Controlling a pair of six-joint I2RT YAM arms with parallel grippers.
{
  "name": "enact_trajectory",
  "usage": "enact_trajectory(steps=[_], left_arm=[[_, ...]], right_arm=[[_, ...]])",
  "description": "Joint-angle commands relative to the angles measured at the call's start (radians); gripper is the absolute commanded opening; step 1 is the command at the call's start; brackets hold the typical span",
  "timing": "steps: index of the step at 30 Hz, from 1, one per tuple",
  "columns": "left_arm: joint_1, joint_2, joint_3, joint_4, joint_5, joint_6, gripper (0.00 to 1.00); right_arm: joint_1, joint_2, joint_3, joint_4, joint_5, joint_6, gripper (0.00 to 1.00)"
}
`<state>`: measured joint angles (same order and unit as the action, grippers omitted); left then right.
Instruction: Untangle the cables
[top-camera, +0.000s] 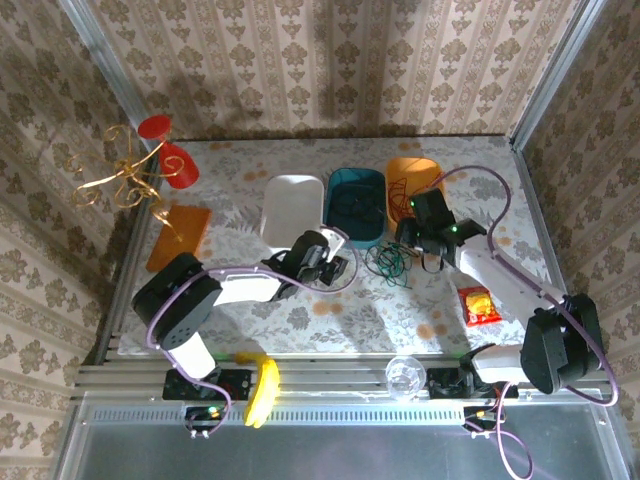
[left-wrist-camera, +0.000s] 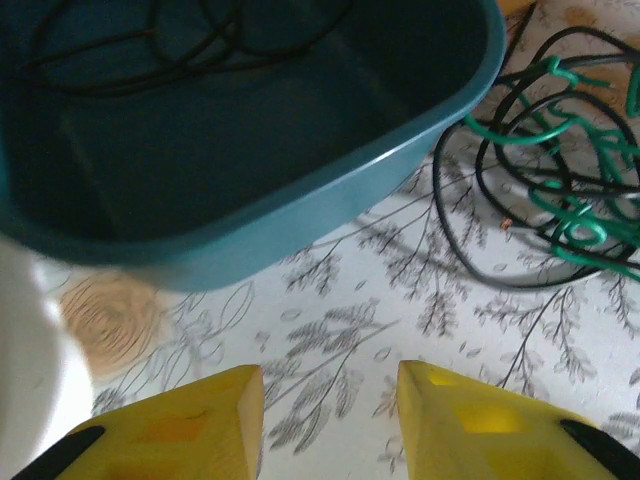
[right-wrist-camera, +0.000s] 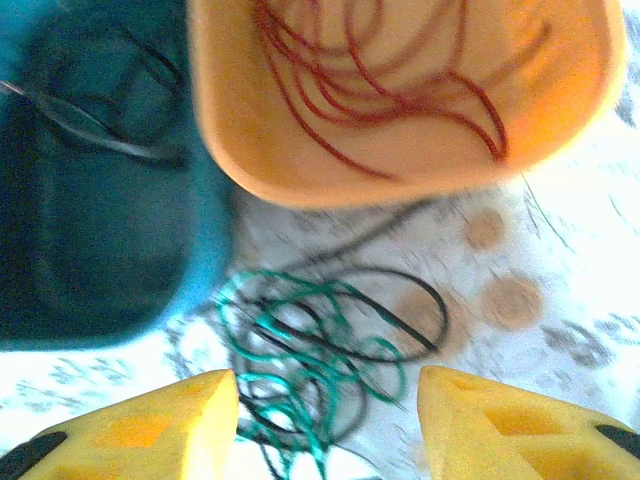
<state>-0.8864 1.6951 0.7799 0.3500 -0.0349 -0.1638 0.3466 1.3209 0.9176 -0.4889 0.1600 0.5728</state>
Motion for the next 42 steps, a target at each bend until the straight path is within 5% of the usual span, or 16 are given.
enact_trajectory(steps=[1, 12, 26, 29, 33, 38, 42], left_arm=[[-0.019, 0.057, 0.068, 0.042, 0.076, 0.000, 0.41], [-0.070, 0.147, 0.172, 0.009, 0.141, 0.044, 0.44], [-0.075, 0.134, 0.158, -0.009, 0.130, 0.054, 0.45], [-0.075, 0.122, 0.145, -0.011, 0.119, 0.058, 0.45], [-0.075, 0.096, 0.119, -0.012, 0.112, 0.064, 0.45], [-0.075, 0.072, 0.107, -0.041, 0.136, 0.089, 0.45], [-0.075, 0.069, 0.115, -0.061, 0.187, 0.114, 0.45]], right_arm=[[-0.016, -0.040, -0.086, -0.041, -0.060, -0.013, 0.51], [-0.212, -0.044, -0.236, 0.142, -0.295, 0.042, 0.49], [-0.235, 0.222, -0.166, 0.363, -0.350, 0.170, 0.45], [-0.232, 0.251, -0.183, 0.404, -0.349, 0.205, 0.35], [-0.224, 0.229, -0.218, 0.379, -0.303, 0.199, 0.02], [-0.222, 0.129, -0.273, 0.293, -0.278, 0.130, 0.00], [-0.208, 0.062, -0.314, 0.269, -0.386, 0.067, 0.00]])
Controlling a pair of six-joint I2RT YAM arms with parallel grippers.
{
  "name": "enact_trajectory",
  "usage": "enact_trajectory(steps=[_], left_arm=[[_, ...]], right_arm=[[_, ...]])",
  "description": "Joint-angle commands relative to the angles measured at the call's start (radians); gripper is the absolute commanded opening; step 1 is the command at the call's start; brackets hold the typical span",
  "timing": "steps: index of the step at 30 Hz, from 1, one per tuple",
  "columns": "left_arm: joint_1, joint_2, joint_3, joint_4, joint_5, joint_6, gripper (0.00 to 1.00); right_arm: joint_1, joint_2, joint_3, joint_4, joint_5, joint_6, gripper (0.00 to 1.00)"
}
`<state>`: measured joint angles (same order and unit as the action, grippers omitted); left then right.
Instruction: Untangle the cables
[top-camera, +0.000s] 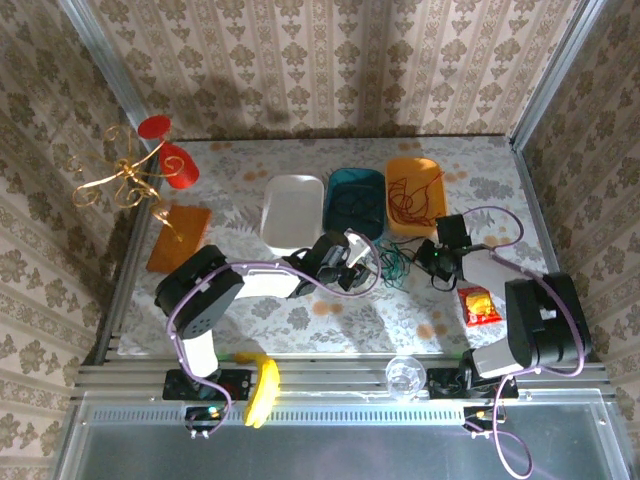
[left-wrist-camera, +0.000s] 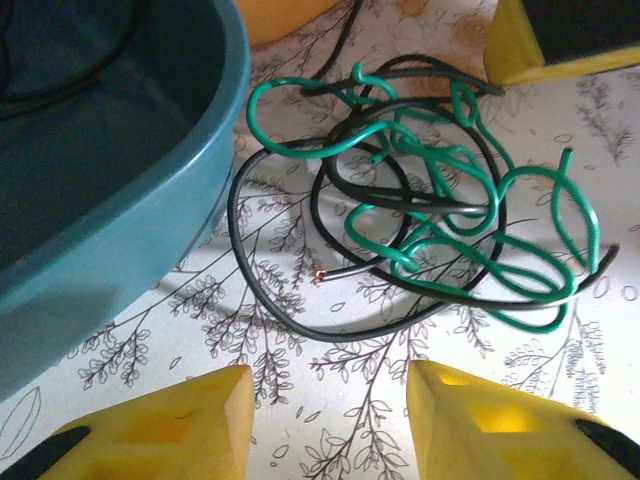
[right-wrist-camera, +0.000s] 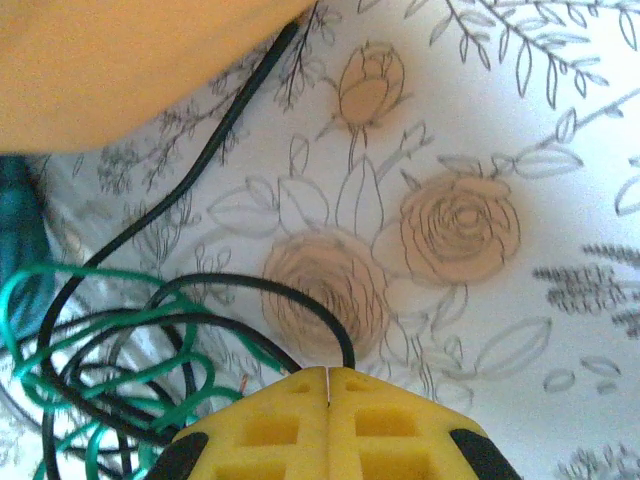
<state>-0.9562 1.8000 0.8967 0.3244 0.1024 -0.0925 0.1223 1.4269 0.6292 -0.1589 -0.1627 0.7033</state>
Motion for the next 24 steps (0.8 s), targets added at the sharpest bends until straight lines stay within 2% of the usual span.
enact_trajectory(steps=[1, 7, 9, 12, 18, 21, 24], left_arm=[[-0.006, -0.036, 0.006, -0.046, 0.063, 0.048, 0.45], [-0.008, -0.026, 0.031, -0.087, 0.098, 0.075, 0.46], [-0.008, -0.018, 0.043, -0.097, 0.103, 0.077, 0.46], [-0.008, 0.001, 0.062, -0.100, 0.096, 0.075, 0.46], [-0.008, 0.063, 0.087, -0.113, 0.086, 0.076, 0.43], [-0.007, 0.077, 0.086, -0.127, 0.073, 0.084, 0.43], [-0.007, 0.079, 0.080, -0.146, 0.077, 0.096, 0.42]], right_arm=[[0.028, -0.072, -0.032, -0.063, -0.103, -0.082, 0.00], [0.130, -0.103, -0.012, -0.060, -0.273, -0.179, 0.00], [0.139, -0.102, 0.004, -0.064, -0.289, -0.185, 0.00], [0.139, -0.111, 0.025, -0.083, -0.243, -0.180, 0.00], [0.131, -0.145, 0.050, -0.175, -0.019, -0.138, 0.00], [0.120, -0.152, 0.056, -0.209, 0.035, -0.128, 0.00], [0.108, -0.139, 0.066, -0.234, 0.034, -0.135, 0.00]])
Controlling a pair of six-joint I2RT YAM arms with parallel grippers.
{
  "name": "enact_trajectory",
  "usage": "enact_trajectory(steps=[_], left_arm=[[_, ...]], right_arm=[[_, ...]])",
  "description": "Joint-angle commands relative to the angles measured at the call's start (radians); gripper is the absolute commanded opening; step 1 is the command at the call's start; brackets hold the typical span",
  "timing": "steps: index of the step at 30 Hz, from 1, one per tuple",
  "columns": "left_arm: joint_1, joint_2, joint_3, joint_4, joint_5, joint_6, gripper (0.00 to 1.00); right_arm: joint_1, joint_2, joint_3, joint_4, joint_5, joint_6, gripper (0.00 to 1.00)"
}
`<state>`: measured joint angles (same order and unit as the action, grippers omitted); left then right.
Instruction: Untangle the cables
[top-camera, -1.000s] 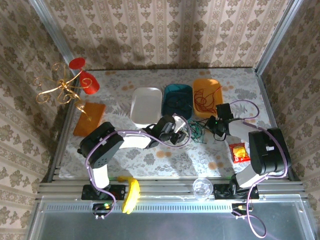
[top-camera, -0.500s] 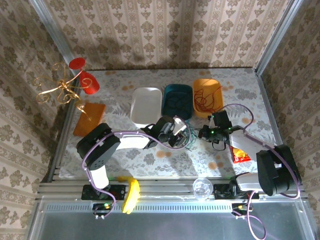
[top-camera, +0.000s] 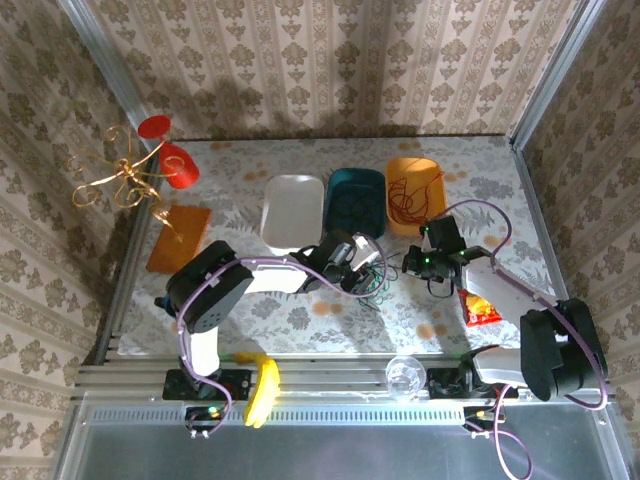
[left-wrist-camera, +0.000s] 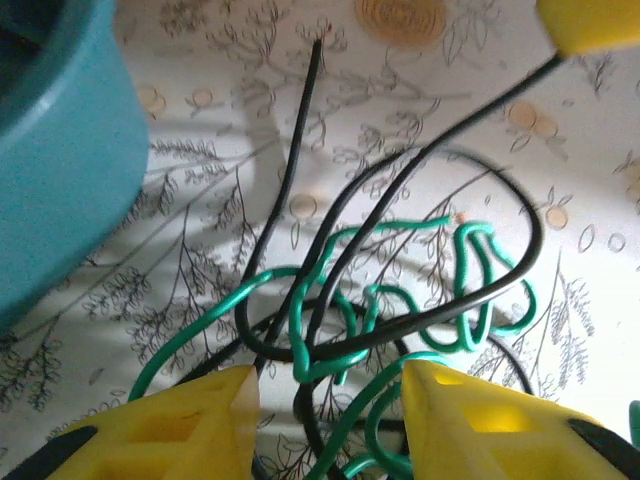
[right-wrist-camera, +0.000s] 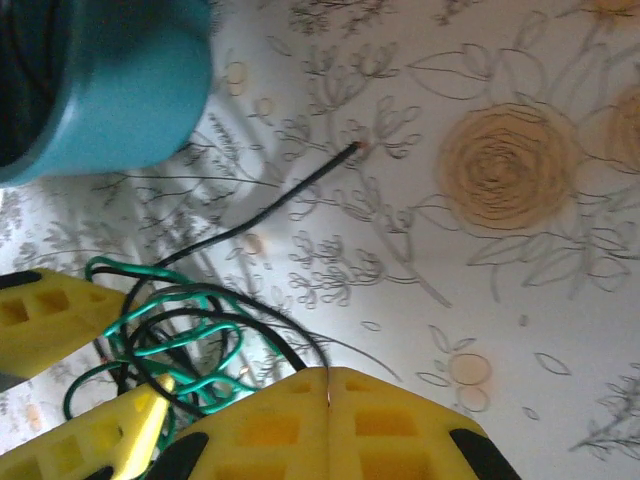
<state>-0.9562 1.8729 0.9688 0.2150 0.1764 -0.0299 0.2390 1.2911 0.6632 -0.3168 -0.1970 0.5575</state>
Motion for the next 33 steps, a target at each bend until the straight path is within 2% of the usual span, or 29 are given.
enact_trajectory(steps=[1, 6, 9, 17, 26, 33], left_arm=[[-0.007, 0.005, 0.003, -0.044, 0.002, 0.037, 0.42], [-0.007, 0.003, -0.041, -0.052, -0.024, 0.037, 0.41], [-0.007, 0.005, -0.065, -0.049, -0.042, 0.034, 0.41], [0.021, -0.010, -0.118, -0.036, -0.061, 0.001, 0.41], [0.038, -0.044, -0.186, -0.006, -0.087, -0.031, 0.41], [0.054, -0.073, -0.233, 0.007, -0.112, -0.063, 0.41]], right_arm=[[-0.010, -0.003, 0.035, -0.085, 0.085, 0.014, 0.00], [-0.069, -0.056, 0.025, -0.122, 0.191, 0.085, 0.00], [-0.140, -0.111, 0.028, -0.162, 0.258, 0.117, 0.00], [-0.311, -0.234, 0.111, -0.288, 0.424, 0.098, 0.00], [-0.456, -0.266, 0.221, -0.316, 0.393, 0.090, 0.00], [-0.581, -0.312, 0.275, -0.334, 0.382, 0.160, 0.00]])
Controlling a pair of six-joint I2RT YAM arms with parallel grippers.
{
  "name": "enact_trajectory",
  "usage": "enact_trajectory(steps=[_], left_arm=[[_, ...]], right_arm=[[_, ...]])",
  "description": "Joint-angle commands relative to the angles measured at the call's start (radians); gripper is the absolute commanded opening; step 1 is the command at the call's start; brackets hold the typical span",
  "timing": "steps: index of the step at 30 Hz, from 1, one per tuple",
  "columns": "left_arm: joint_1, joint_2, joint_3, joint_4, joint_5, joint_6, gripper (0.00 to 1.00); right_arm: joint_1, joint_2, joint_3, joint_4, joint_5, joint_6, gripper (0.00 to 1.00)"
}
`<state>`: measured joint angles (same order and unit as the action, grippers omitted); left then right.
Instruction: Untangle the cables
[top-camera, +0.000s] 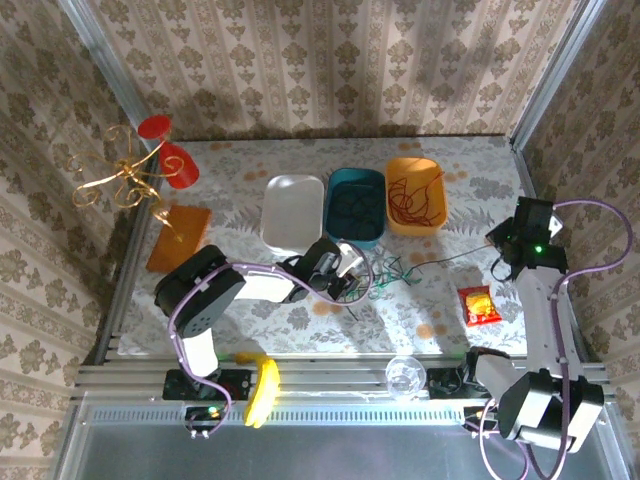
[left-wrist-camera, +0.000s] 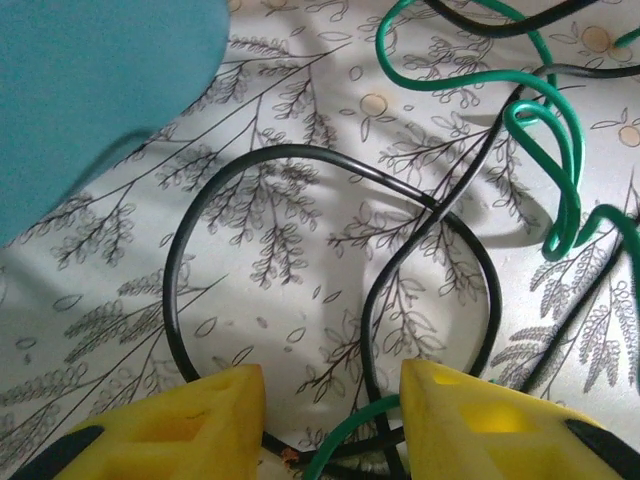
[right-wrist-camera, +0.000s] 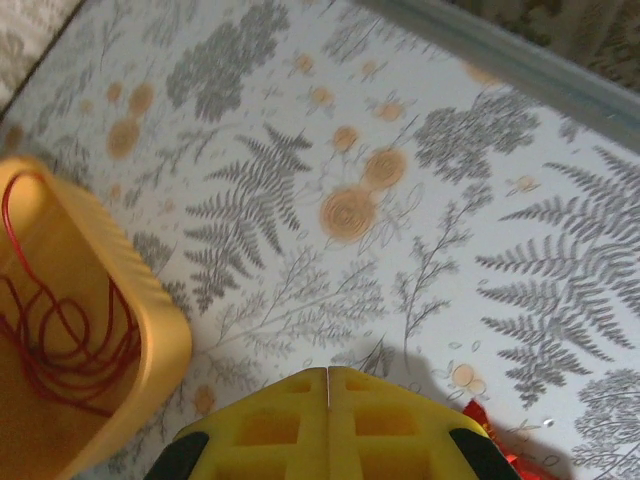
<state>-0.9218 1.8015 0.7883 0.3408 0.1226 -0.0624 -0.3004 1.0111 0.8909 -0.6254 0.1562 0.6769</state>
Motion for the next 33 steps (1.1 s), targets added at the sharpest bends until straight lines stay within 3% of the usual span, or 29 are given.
enact_trajectory(steps=[1, 9, 15, 19, 26, 33], left_arm=[[0.023, -0.008, -0.060, -0.118, -0.063, -0.032, 0.41], [0.037, -0.053, -0.121, -0.119, -0.106, -0.049, 0.41], [0.046, -0.073, -0.138, -0.122, -0.126, -0.055, 0.41], [0.065, -0.079, -0.144, -0.121, -0.118, -0.075, 0.42], [0.093, -0.104, -0.169, -0.128, -0.136, -0.125, 0.42], [0.140, -0.151, -0.217, -0.157, -0.165, -0.155, 0.43]], right_arm=[[-0.060, -0.034, 0.058, -0.026, 0.023, 0.042, 0.00], [-0.152, -0.046, 0.106, -0.041, 0.013, 0.039, 0.00], [-0.162, -0.057, 0.098, -0.035, 0.006, 0.041, 0.00], [-0.169, -0.059, 0.107, -0.083, 0.076, 0.044, 0.00], [-0.170, -0.069, 0.136, -0.190, 0.336, 0.010, 0.00], [-0.174, -0.080, 0.124, -0.193, 0.366, 0.027, 0.00]])
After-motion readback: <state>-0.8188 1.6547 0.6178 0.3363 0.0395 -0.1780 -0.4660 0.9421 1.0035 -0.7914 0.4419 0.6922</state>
